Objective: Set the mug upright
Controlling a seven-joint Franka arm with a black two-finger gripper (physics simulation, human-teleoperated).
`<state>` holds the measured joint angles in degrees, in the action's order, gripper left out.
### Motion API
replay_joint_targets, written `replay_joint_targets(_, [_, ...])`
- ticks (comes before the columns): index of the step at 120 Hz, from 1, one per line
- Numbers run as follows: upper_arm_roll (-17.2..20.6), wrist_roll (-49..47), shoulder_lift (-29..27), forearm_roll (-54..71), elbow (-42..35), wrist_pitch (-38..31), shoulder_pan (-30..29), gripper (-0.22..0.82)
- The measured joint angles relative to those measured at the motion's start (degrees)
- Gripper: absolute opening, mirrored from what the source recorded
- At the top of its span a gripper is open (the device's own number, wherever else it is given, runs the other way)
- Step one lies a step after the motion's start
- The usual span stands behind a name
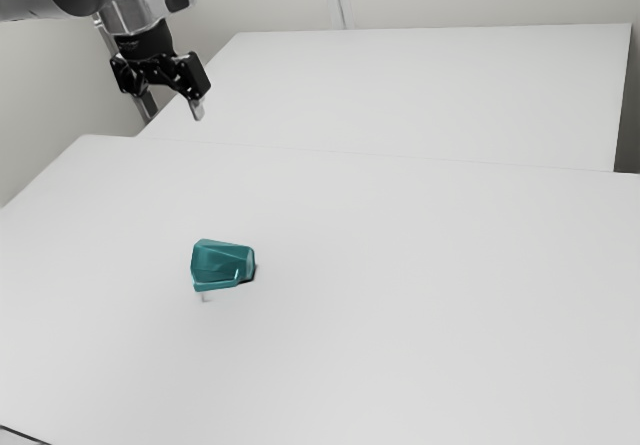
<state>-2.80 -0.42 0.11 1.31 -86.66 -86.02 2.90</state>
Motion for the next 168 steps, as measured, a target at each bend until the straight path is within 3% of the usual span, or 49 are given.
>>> replay_joint_targets(53, [-0.5, 0.91, -2.08, -2.14, -2.17, 0.55, -0.28, 0.6])
replay_joint_targets(83, [-1.72, 6.06, -4.9, -9.66, -11.52, -6.33, -10.52, 0.6])
replay_joint_targets(126, [-2.99, 18.74, -6.13, -27.07, -27.55, -19.36, -14.05, 0.6])
replay_joint_targets(168, [-3.0, 31.5, -5.09, -36.89, -36.5, -27.57, -16.49, 0.6])
